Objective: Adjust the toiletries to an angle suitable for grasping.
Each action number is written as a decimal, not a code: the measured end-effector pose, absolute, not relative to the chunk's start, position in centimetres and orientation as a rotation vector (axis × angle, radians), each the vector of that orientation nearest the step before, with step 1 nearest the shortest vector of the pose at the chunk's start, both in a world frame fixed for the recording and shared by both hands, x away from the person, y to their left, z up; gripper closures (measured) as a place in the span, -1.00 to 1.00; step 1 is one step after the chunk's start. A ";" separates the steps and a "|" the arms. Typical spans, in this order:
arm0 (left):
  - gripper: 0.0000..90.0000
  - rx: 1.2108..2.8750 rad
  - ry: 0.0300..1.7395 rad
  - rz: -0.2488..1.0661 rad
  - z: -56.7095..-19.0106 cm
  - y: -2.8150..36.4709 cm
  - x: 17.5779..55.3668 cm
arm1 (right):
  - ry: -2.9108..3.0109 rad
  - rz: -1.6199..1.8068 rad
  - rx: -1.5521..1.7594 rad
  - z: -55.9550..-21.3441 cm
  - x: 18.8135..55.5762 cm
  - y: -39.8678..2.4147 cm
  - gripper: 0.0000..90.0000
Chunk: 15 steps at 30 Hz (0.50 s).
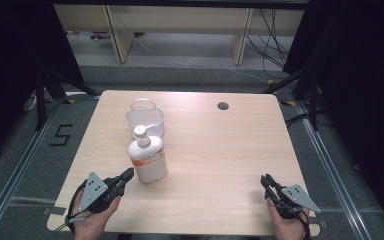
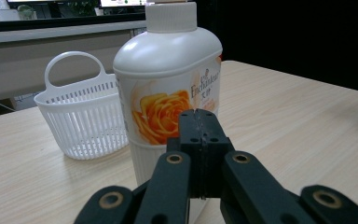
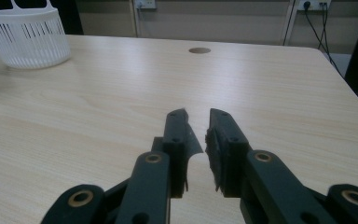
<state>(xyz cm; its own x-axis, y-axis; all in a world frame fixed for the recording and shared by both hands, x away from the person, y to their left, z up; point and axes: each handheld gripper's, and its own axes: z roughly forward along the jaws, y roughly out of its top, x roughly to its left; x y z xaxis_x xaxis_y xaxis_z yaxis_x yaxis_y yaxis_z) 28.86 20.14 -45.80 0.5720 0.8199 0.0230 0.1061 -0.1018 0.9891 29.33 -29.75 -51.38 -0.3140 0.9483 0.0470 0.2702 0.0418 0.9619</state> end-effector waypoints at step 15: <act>0.99 1.578 0.815 0.724 -46.1 19.3 30.1 | 1.657 1.308 1.261 -51.4 29.3 -29.7 0.69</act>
<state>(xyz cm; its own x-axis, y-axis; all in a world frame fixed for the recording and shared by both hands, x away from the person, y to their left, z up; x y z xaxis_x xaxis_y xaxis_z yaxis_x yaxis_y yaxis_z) 30.10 19.30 -46.12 0.5671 0.8235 0.0171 0.1133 -0.0986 0.9887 29.26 -29.68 -51.41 -0.3087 0.9493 0.0592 0.2785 0.0307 0.9599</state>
